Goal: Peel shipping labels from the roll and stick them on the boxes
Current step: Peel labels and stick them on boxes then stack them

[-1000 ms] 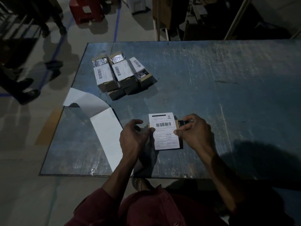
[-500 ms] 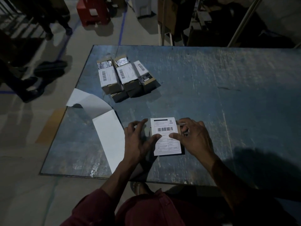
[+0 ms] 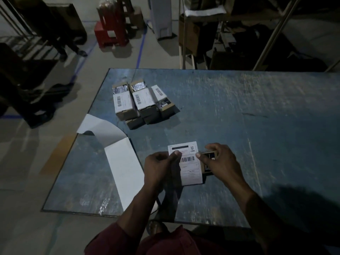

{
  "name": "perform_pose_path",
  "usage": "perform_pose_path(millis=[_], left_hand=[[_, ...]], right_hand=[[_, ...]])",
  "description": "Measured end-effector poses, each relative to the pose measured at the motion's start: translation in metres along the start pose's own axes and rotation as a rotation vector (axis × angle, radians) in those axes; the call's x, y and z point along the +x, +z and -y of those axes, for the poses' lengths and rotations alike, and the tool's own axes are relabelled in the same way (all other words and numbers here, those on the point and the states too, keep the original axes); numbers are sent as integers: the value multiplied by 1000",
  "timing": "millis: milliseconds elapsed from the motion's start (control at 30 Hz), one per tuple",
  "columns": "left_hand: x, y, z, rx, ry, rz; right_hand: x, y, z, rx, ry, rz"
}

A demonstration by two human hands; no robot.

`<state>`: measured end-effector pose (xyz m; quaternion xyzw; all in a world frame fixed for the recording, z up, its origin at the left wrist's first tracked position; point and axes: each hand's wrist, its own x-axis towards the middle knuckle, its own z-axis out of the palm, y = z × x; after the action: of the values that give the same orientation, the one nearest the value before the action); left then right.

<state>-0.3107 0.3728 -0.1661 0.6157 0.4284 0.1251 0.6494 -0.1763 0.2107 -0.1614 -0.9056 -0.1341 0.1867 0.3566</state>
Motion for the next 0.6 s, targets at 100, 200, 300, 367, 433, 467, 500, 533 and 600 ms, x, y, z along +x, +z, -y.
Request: perform_pose_path(millis=[100,200,300,367,433,467,500,533,600], left_hand=[[-1,-4,-16,-81,24,55],[0,-12,-32,-51,82,150],[3,-22,-43,-18,125,203],[3,-25,-48,-33,148,190],[2,-25,-50,-59,157,175],[2,-24,-49,-72,153,167],[2,-23,-49,-88,148,156],[2,-21,-49,-104,143,143],[1,-17,-51,-123,132,134]], right_hand=[[3,-8,6,86,-64,-48],[4,-15,13,150,-140,-62],[3,-21,18,203,-169,-56],[3,-28,25,252,-182,23],[6,-33,32,218,-171,126],[8,-35,36,198,-157,169],[11,-36,40,195,-142,210],[13,-37,43,220,-127,251],[16,-38,47,291,-114,320]])
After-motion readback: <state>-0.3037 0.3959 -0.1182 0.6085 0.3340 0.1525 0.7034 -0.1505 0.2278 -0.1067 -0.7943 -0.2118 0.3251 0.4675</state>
